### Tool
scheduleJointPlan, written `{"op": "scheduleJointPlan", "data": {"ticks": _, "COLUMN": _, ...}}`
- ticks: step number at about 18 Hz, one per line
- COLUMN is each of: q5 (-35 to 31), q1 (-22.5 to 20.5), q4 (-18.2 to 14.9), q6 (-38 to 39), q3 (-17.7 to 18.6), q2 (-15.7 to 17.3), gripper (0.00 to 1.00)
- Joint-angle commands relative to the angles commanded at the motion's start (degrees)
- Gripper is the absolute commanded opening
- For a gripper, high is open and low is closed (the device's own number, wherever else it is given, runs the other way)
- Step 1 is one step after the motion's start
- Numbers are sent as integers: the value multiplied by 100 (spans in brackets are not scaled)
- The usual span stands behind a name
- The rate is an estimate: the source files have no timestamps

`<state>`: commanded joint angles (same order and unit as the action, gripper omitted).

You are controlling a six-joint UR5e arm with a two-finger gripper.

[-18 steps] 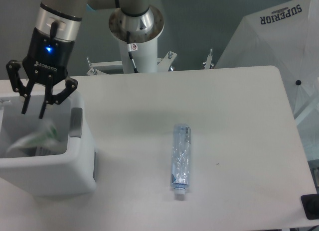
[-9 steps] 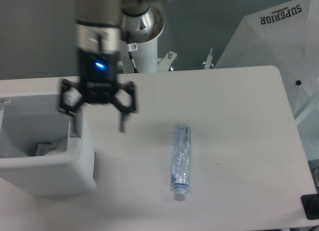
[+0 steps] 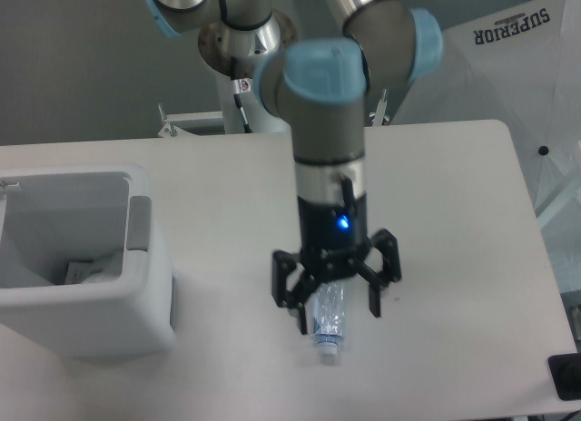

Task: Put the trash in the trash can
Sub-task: 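Move the open gripper over the clear water bottle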

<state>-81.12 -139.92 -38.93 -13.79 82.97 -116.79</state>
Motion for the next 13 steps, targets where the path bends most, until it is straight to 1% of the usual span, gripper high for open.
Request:
{"op": "scheduleJointPlan", "data": {"ticks": 3, "q5": -192, "q1": 0, "q4": -27, "q6": -501, "q3": -105, "q2": -457, "gripper": 100}}
{"op": "scheduleJointPlan", "data": {"ticks": 5, "q5": -473, "q1": 26, "q4": -114, "q6": -608, "q3": -150, "q2": -686, "gripper": 100}}
{"op": "scheduleJointPlan", "data": {"ticks": 8, "q5": -781, "q1": 44, "q4": -229, "q6": -634, "q3": -1, "q2": -810, "gripper": 100}}
{"op": "scheduleJointPlan", "data": {"ticks": 11, "q5": -817, "q1": 53, "q4": -255, "q6": -827, "q3": 114, "q2": -827, "gripper": 100}}
{"op": "scheduleJointPlan", "data": {"ticks": 13, "q5": -835, "q1": 44, "q4": -273, "q6": -889, "q3": 140, "q2": -906, "gripper": 100}}
